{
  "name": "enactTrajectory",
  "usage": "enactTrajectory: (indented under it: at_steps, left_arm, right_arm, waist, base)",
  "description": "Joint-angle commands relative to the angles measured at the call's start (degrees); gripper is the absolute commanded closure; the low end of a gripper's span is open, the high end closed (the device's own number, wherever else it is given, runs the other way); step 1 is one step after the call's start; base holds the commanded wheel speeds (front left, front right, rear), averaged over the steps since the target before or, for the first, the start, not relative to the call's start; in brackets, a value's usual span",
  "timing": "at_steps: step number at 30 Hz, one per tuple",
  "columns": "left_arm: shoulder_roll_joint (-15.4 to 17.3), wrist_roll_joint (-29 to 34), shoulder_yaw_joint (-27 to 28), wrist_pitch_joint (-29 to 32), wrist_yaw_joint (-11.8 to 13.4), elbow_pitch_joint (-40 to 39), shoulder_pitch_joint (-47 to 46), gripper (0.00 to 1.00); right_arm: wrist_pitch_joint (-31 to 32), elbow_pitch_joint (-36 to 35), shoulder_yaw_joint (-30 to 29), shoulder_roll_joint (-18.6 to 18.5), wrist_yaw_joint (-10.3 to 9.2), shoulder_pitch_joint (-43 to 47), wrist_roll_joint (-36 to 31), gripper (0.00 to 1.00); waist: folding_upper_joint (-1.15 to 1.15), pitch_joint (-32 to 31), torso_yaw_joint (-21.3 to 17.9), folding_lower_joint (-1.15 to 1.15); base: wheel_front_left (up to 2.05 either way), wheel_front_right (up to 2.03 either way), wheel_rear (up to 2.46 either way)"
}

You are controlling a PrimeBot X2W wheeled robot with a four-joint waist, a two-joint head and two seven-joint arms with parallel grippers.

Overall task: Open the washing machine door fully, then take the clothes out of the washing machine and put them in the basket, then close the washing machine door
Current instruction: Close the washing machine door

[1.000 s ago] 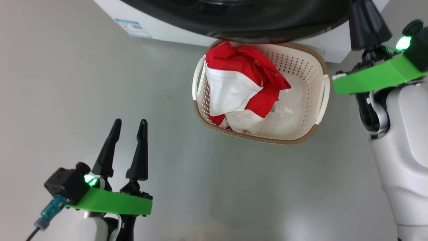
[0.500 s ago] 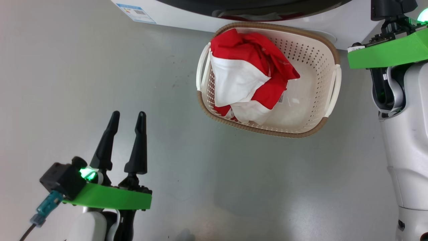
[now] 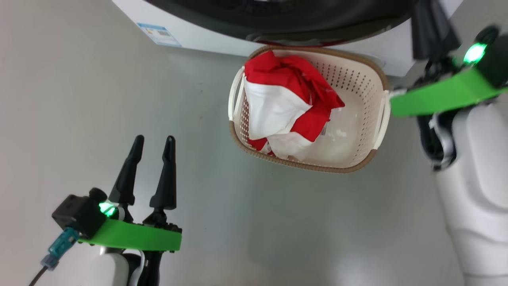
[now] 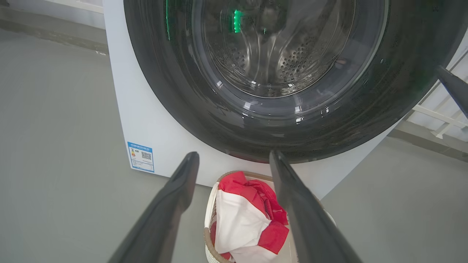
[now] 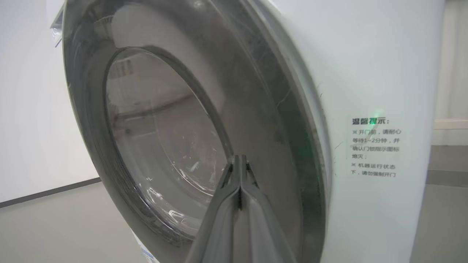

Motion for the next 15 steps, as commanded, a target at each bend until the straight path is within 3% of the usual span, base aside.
enactTrajectory:
  at_steps: [1, 2, 3, 4, 7, 15]
  left_arm:
    - [1.38, 0.69, 1.93, -0.7, -0.32, -0.76, 1.02, 0.0]
    - [1.38, 1.39, 2.3, -0.7, -0.32, -0.31, 1.5, 0.0]
    - [1.38, 1.73, 2.54, -0.7, -0.32, -0.16, 1.72, 0.0]
    - [1.38, 2.1, 2.85, -0.7, -0.32, -0.02, 1.97, 0.0]
    - [1.88, 2.85, 3.63, -0.7, -0.32, 0.38, 3.11, 0.0]
    - [4.18, 3.52, 4.37, -0.7, -0.32, 1.29, 6.45, 0.0]
  right_arm:
    - [-0.28, -1.85, 1.57, 1.21, -0.06, 2.76, 0.34, 1.0]
    - [-0.28, -2.14, 2.09, 1.2, -0.06, 5.27, 0.73, 0.73]
    - [-0.28, -2.37, 2.38, 1.21, -0.06, 6.45, 0.89, 0.58]
    - [-0.28, -2.66, 2.59, 1.24, -0.06, 7.69, 1.11, 0.52]
    - [-0.28, -3.36, 3.02, 1.41, -0.06, 11.67, 1.67, 0.0]
    - [-0.28, -3.53, 3.66, 1.96, -0.06, 21.86, 2.76, 0.0]
  waist:
    - [0.0, -2.34, -0.87, 0.0]
    - [0.0, -3.78, -1.43, 0.0]
    - [0.0, -4.46, -1.74, 0.0]
    - [0.0, -5.19, -2.12, 0.0]
    - [0.0, -7.52, -3.33, 0.0]
    - [0.0, -13.3, -6.51, 0.0]
  base:
    - [0.0, 0.0, 0.0]
    - [0.0, 0.0, 0.0]
    - [0.0, 0.0, 0.0]
    - [0.0, 0.0, 0.0]
    - [0.0, 0.0, 0.0]
    - [0.0, 0.0, 0.0]
